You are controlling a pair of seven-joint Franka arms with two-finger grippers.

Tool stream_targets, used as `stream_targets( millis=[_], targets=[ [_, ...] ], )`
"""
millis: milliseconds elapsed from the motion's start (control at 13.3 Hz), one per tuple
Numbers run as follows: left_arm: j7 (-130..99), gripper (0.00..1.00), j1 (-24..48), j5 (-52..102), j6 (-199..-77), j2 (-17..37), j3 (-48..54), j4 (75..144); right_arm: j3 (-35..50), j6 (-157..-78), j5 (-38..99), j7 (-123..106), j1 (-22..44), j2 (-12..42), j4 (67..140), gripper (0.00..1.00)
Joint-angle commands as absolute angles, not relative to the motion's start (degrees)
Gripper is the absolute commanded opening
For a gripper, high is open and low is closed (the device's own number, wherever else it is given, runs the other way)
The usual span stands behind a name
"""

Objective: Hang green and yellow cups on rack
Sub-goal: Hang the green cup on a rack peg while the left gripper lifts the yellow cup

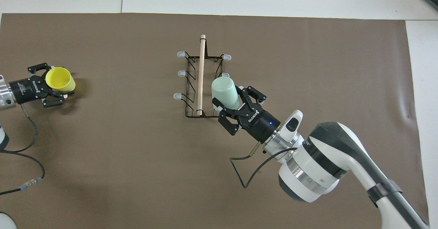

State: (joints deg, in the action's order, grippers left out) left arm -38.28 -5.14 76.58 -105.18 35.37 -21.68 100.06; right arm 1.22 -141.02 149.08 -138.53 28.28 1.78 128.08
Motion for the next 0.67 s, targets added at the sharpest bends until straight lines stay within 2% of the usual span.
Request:
stream_targets(
  millis=[0, 300, 375, 449, 524, 599],
  targets=[
    [-38.58, 0.71, -3.26, 77.78, -107.84, 33.4, -22.06, 102.48, 1.05, -137.12, 157.59, -147.12, 27.25, 2.9, 128.58, 0.0],
    [-38.5, 0.7, -1.41, 77.87, -109.69, 32.43, -22.06, 103.62, 1.05, -135.26, 157.76, -150.11, 26.81, 3.95, 128.94, 0.0],
    [-38.58, 0.63, -1.15, 77.78, -109.77, 32.26, -22.06, 103.97, 1.14, -135.52, 158.11, -150.03, 26.89, 4.04, 129.02, 0.0],
    [-38.58, 0.43, -1.14, 77.78, -109.78, 31.91, -22.15, 103.97, 1.14, -135.7, 158.29, -150.03, 27.07, 4.22, 129.02, 0.0],
    [-38.76, 0.18, -1.06, 77.78, -109.78, 31.38, -22.32, 103.63, 1.14, -135.88, 158.38, -150.03, 27.42, 4.91, 129.02, 0.0],
    [-38.76, 0.0, -1.05, 77.7, -109.86, 30.77, -22.41, 103.28, 1.14, -135.88, 159.25, -150.03, 27.68, 5.53, 129.02, 0.0]
  ],
)
